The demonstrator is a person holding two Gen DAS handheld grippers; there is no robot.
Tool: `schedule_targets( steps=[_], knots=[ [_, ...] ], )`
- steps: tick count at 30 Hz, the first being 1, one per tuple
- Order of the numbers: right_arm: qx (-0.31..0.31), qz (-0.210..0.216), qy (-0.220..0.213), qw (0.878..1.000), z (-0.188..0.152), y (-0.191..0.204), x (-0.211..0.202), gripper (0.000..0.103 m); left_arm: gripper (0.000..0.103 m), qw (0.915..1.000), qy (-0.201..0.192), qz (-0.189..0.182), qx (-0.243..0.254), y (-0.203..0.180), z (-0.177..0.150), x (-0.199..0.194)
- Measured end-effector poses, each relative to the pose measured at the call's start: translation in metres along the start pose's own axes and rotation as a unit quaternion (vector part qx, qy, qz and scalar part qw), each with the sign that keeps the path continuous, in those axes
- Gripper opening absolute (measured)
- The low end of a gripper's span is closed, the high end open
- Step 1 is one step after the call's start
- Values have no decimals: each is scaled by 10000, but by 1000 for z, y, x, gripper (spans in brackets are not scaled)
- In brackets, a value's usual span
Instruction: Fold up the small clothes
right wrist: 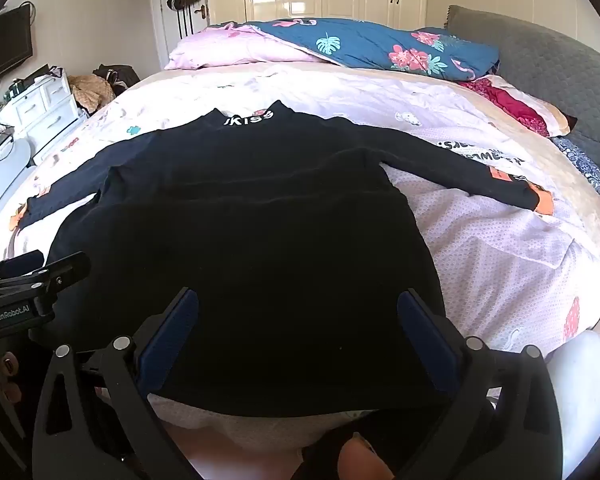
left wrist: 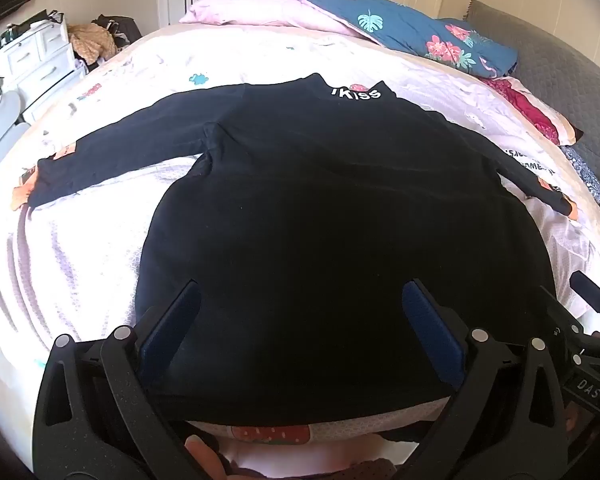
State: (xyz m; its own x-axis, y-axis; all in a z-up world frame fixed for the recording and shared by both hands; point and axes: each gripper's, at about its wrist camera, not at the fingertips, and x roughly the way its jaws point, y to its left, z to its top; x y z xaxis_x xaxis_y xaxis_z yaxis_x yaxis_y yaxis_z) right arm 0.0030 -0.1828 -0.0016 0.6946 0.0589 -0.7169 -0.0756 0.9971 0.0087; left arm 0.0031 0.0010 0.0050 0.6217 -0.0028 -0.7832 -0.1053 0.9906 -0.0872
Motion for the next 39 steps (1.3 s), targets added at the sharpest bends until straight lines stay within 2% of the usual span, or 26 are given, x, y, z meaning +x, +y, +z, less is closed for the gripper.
schedule_targets(
  steps=[26,39],
  knots=[
    [7,48,-32,10000,0,0,-1,99,95,10000,-2,-88,-5,0,2,1],
    [33,65,103,9999,10,0,9,99,95,9999,-78,-56,69,-4,20,4]
  ],
)
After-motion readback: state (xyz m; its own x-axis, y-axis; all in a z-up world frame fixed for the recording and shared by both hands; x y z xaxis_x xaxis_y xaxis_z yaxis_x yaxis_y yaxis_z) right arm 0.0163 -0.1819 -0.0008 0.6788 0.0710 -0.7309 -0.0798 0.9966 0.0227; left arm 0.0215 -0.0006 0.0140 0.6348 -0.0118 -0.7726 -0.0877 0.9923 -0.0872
